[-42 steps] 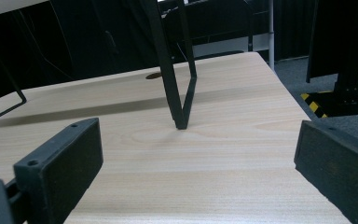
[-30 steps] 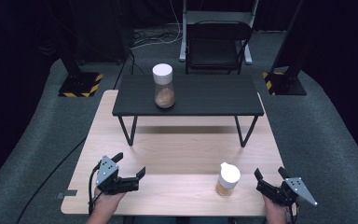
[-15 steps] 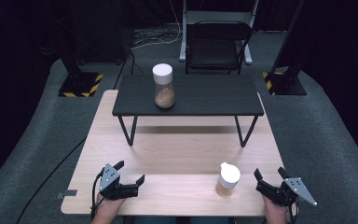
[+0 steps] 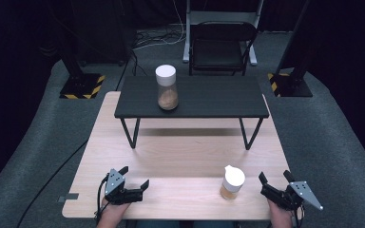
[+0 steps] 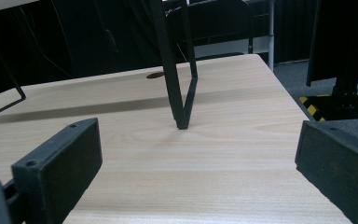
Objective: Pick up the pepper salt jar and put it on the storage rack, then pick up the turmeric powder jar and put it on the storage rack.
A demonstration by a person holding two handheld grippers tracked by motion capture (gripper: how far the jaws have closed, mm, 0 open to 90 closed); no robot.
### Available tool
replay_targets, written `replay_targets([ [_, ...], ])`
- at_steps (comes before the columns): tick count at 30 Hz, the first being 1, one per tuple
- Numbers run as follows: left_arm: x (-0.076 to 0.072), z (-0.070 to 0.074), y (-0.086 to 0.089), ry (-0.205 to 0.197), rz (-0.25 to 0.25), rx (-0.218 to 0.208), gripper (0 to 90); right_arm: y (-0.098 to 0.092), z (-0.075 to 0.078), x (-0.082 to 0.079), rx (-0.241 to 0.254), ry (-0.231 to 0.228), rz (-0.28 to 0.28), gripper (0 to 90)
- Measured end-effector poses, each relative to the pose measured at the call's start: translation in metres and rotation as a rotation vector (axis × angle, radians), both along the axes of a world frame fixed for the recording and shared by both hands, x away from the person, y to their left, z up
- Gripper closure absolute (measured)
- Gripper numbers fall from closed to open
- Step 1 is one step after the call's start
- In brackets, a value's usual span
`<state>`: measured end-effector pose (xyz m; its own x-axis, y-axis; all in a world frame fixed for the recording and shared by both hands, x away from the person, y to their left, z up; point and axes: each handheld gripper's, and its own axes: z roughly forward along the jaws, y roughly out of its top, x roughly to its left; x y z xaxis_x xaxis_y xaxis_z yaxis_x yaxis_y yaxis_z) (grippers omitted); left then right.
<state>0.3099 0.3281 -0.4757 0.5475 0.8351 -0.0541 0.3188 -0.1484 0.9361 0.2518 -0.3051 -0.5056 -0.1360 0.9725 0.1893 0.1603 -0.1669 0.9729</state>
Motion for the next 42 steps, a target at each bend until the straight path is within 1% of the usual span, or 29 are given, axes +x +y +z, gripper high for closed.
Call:
replay_targets([
  [2,-0.001,-0.001,-0.001,-0.006,0.001,0.005,0.2,0.0,0.0,0.0,-0.005,-0.001,0.001,0.0],
  [5,-0.002,-0.002,0.0,-0.015,0.007,-0.007,0.2,0.0,0.0,0.0,-0.005,-0.003,0.005,0.0],
  [8,-0.003,-0.002,-0.001,-0.015,0.019,-0.008,0.2,-0.001,0.0,0.0,-0.004,-0.004,0.008,0.0],
  [18,-0.001,-0.002,0.0,-0.001,0.021,-0.02,0.2,-0.006,0.006,0.005,0.013,0.033,0.028,0.0],
  [20,-0.001,-0.002,0.001,0.002,0.022,-0.026,0.2,-0.008,0.01,0.006,0.01,0.054,0.038,0.0],
  [21,-0.001,-0.002,0.001,0.001,0.021,-0.026,0.2,-0.007,0.013,0.006,0.001,0.064,0.038,0.0],
  [25,0.0,-0.002,0.001,0.005,0.021,-0.028,0.2,-0.011,0.019,0.005,0.004,0.086,0.058,0.0],
  [30,0.0,-0.001,0.001,0.011,0.022,-0.027,0.2,-0.014,0.03,0.0,0.005,0.088,0.086,0.2],
  [34,0.001,-0.001,0.002,0.017,0.025,-0.031,0.2,-0.014,0.037,-0.004,0.007,0.078,0.12,0.4],
  [38,0.002,-0.001,0.002,0.019,0.02,-0.029,0.2,-0.009,0.048,-0.005,-0.033,0.085,0.152,0.3],
  [39,0.002,-0.001,0.001,0.017,0.021,-0.028,0.2,-0.008,0.05,-0.005,-0.033,0.088,0.155,0.3],
  [40,0.001,-0.001,0.001,0.017,0.021,-0.028,0.2,-0.008,0.053,-0.006,-0.032,0.09,0.17,0.2],
  [42,0.002,-0.001,0.002,0.018,0.019,-0.028,0.2,-0.005,0.057,-0.007,-0.043,0.088,0.184,0.2],
])
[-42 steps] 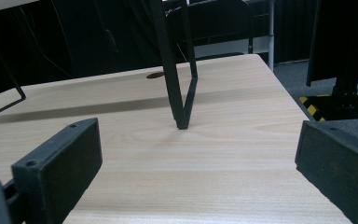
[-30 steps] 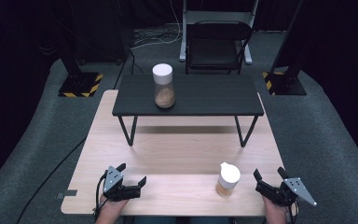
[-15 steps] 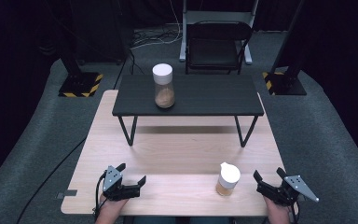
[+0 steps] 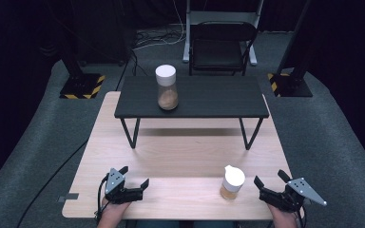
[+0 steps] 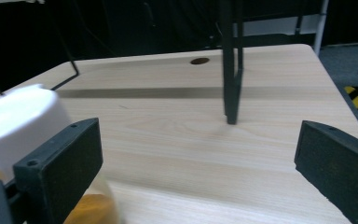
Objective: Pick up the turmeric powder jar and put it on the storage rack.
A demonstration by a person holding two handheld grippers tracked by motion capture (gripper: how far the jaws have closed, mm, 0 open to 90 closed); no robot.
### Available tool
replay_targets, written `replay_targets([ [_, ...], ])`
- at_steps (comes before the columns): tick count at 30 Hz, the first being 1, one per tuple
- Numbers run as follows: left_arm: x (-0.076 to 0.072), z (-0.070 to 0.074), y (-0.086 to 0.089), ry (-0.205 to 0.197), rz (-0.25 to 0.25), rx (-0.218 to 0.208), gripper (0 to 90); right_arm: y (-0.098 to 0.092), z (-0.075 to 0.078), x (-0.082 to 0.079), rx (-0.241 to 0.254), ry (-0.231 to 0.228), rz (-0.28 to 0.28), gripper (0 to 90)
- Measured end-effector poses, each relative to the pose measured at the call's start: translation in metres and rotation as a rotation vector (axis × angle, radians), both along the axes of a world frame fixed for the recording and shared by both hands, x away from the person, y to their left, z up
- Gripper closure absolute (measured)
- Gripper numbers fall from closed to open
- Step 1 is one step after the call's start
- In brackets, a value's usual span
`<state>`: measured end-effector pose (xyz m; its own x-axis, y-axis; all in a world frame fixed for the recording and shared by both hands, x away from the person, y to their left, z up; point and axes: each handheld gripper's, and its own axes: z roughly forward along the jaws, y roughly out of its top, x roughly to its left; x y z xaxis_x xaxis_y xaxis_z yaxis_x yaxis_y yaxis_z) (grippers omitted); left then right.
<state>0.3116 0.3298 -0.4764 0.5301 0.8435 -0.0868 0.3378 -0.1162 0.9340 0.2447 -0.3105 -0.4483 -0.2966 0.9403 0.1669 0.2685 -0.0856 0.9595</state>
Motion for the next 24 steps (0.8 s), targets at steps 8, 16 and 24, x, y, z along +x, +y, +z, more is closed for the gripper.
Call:
replay_targets([
  [8,0.0,0.0,0.0,0.001,-0.001,-0.003,0.2,0.009,0.023,-0.002,-0.054,0.039,0.052,0.0],
  [16,0.0,0.0,0.001,0.002,-0.002,-0.004,0.2,0.012,0.042,-0.007,-0.076,0.065,0.118,0.0],
  [24,0.001,0.0,0.001,0.006,-0.004,-0.007,0.2,0.012,0.061,-0.011,-0.108,0.092,0.182,0.0],
])
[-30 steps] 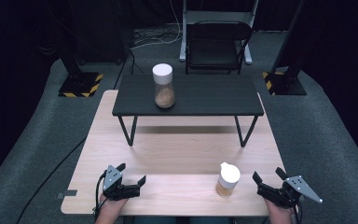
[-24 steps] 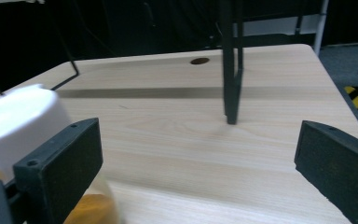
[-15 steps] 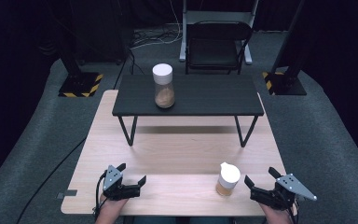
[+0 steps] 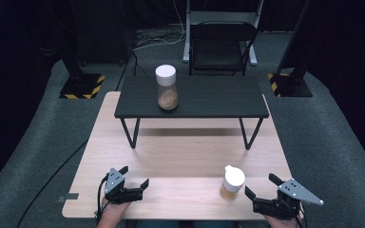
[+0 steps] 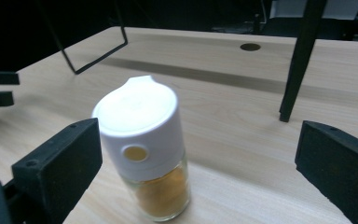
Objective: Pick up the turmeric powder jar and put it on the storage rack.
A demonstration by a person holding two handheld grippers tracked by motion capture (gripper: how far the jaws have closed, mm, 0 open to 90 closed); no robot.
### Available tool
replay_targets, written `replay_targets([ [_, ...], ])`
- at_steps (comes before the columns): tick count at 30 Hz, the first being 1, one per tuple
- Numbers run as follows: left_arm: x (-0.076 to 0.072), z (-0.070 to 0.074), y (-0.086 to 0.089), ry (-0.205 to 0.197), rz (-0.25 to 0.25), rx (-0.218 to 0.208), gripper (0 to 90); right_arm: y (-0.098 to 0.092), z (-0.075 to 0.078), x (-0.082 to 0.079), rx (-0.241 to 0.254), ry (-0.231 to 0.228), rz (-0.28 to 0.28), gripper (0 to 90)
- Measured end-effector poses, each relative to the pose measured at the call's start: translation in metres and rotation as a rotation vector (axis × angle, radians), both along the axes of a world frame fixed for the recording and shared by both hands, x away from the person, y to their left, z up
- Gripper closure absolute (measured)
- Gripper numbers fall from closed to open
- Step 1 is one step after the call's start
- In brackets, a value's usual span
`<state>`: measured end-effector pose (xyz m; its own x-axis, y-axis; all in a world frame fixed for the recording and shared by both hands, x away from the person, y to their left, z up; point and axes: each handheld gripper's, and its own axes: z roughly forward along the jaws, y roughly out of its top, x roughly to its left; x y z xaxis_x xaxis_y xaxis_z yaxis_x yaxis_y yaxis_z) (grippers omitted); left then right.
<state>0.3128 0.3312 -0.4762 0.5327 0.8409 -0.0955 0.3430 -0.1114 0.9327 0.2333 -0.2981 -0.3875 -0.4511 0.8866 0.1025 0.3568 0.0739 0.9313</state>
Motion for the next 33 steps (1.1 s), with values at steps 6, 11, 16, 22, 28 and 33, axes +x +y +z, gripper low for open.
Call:
replay_targets([
  [6,0.001,0.001,-0.001,0.006,0.001,0.006,0.2,0.001,0.017,0.007,-0.06,0.065,0.092,0.0],
  [11,0.001,0.001,0.0,0.01,0.002,0.002,0.2,0.005,0.026,0.009,-0.095,0.078,0.121,0.0],
  [16,0.001,0.001,0.0,0.009,0.0,0.003,0.2,0.01,0.029,0.013,-0.117,0.088,0.134,0.0],
  [22,0.002,0.001,0.001,0.011,-0.005,0.0,0.2,0.016,0.029,0.024,-0.137,0.103,0.152,0.0],
  [28,0.002,0.001,0.001,0.012,-0.008,0.0,0.2,0.023,0.029,0.037,-0.143,0.121,0.164,0.0],
  [33,0.002,0.002,0.0,0.016,-0.005,0.004,0.2,0.028,0.029,0.049,-0.154,0.14,0.173,0.8],
])
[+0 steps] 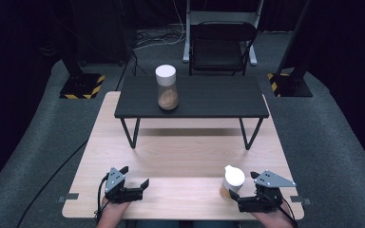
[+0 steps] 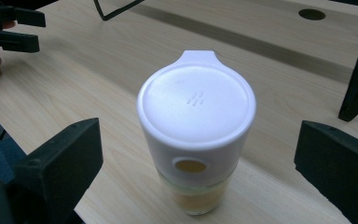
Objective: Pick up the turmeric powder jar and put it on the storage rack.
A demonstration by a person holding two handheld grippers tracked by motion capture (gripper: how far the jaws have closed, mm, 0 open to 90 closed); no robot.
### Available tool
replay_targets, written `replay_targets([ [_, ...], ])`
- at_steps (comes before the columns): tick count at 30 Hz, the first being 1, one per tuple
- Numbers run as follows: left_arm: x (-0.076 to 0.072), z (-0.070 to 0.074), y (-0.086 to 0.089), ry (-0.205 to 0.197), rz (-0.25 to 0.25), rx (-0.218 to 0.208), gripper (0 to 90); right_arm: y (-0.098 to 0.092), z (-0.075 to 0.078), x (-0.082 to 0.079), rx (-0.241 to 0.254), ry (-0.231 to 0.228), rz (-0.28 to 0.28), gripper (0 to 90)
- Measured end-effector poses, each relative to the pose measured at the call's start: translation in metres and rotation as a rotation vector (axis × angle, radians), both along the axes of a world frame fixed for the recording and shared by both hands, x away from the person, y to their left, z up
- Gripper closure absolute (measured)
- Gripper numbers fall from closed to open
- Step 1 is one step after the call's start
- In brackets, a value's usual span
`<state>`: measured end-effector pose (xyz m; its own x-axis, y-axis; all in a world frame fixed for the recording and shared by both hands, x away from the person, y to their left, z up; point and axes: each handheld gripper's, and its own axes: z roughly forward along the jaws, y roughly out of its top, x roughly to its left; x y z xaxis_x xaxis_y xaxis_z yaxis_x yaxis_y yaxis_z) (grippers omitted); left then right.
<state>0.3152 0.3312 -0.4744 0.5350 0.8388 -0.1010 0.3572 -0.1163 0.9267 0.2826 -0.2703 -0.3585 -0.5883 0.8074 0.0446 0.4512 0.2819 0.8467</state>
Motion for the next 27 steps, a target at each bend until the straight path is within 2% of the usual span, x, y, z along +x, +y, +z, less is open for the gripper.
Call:
replay_targets([
  [7,0.0,0.0,0.0,-0.003,-0.002,0.0,0.2,0.009,0.005,0.02,-0.032,0.039,0.02,1.4],
  [12,0.0,0.0,0.0,-0.004,-0.002,0.0,0.2,0.013,0.008,0.024,-0.044,0.048,0.023,4.1],
  [18,0.0,0.0,0.0,-0.003,-0.002,0.0,0.2,0.02,0.013,0.031,-0.085,0.072,0.035,8.0],
  [20,0.0,0.0,0.0,-0.003,-0.001,0.0,0.2,0.024,0.014,0.033,-0.106,0.076,0.039,10.4],
  [24,0.0,0.0,0.001,-0.001,-0.001,-0.001,0.2,0.028,0.013,0.035,-0.117,0.082,0.037,15.5],
  [27,0.0,0.0,0.0,-0.002,0.0,-0.001,0.2,0.031,0.014,0.037,-0.128,0.091,0.025,25.9],
])
